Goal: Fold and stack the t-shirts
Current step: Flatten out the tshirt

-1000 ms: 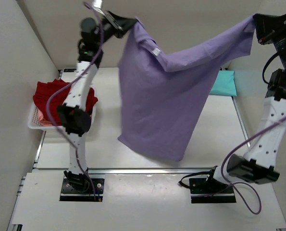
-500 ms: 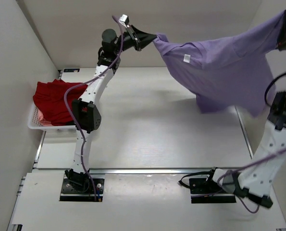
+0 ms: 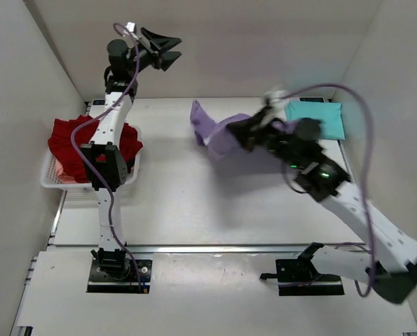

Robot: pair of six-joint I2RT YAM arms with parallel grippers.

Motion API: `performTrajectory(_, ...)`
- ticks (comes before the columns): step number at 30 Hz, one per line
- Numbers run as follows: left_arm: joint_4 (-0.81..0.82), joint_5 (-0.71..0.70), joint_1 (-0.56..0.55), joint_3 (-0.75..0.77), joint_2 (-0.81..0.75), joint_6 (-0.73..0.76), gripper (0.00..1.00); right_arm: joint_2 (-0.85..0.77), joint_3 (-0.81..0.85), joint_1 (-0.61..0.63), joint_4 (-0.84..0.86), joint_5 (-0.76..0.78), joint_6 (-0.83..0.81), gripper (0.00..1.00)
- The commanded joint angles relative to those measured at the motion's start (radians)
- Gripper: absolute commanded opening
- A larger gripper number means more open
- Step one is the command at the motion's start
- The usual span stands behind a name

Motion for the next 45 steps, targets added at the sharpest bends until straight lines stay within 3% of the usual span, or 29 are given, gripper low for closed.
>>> performTrajectory(1, -0.001, -0.019, 0.071, -0.071, -0.157, 0.032, 0.74, 0.175, 0.008, 0.163, 0.025, 0.015, -0.055, 0.0)
performTrajectory(7, -0.051, 0.007, 0.097, -0.362, -0.408, 0.13, 0.77, 0.375, 0.144, 0.22, 0.012, -0.177, -0.182, 0.01)
performTrajectory(10, -0.044, 0.011, 0.108, -0.587, -0.549, 0.139, 0.77, 0.418, 0.093, 0.198, 0.08, -0.26, -0.153, 0.02)
performTrajectory(11, -0.029, 0.005, 0.135, -0.68, -0.608, 0.133, 0.78, 0.43, 0.08, 0.197, 0.116, -0.322, -0.151, 0.09)
performTrajectory(12, -0.022, -0.001, 0.141, -0.765, -0.631, 0.13, 0.78, 0.453, 0.08, 0.206, 0.103, -0.35, -0.153, 0.28)
performTrajectory(13, -0.018, -0.009, 0.151, -0.808, -0.678, 0.127, 0.78, 0.458, 0.08, 0.226, 0.089, -0.367, -0.174, 0.4)
performTrajectory(16, -0.035, -0.003, 0.154, -0.905, -0.746, 0.147, 0.79, 0.439, 0.048, 0.273, 0.046, -0.347, -0.254, 0.57)
performTrajectory(18, -0.058, 0.007, 0.137, -0.937, -0.758, 0.161, 0.8, 0.391, -0.018, 0.264, 0.109, -0.257, -0.239, 0.58)
performTrajectory(20, -0.087, 0.023, 0.12, -0.96, -0.778, 0.179, 0.79, 0.335, -0.093, 0.209, 0.14, -0.153, -0.175, 0.57)
performTrajectory(23, -0.205, 0.011, 0.01, -1.029, -0.841, 0.265, 0.79, 0.268, -0.157, 0.061, 0.086, 0.054, -0.147, 0.57)
performTrajectory(27, -0.377, -0.071, -0.127, -1.215, -0.922, 0.352, 0.8, 0.269, -0.193, -0.139, -0.116, 0.243, -0.112, 0.57)
performTrajectory(31, -0.535, -0.208, -0.282, -1.435, -1.046, 0.371, 0.8, 0.284, -0.245, -0.412, -0.195, 0.254, -0.058, 0.51)
performTrajectory(32, -0.544, -0.255, -0.3, -1.465, -1.079, 0.357, 0.72, 0.266, -0.276, -0.471, -0.187, 0.252, -0.055, 0.48)
performTrajectory(35, -0.601, -0.311, -0.276, -1.557, -1.136, 0.386, 0.31, 0.251, -0.337, -0.555, -0.164, 0.291, -0.036, 0.42)
performTrajectory(36, -0.653, -0.349, -0.271, -1.547, -1.145, 0.406, 0.29, 0.255, -0.363, -0.562, -0.158, 0.291, -0.038, 0.42)
performTrajectory(37, -0.678, -0.395, -0.267, -1.54, -1.139, 0.45, 0.31, 0.264, -0.372, -0.582, -0.156, 0.306, -0.033, 0.42)
performTrajectory(39, -0.756, -0.453, -0.28, -1.534, -1.11, 0.512, 0.55, 0.29, -0.386, -0.599, -0.149, 0.314, -0.029, 0.44)
performTrajectory(42, -0.797, -0.525, -0.299, -1.566, -1.099, 0.523, 0.6, 0.344, -0.397, -0.624, -0.147, 0.317, 0.0, 0.48)
performTrajectory(45, -0.86, -0.639, -0.306, -1.6, -1.102, 0.506, 0.68, 0.369, -0.399, -0.651, -0.167, 0.335, 0.036, 0.61)
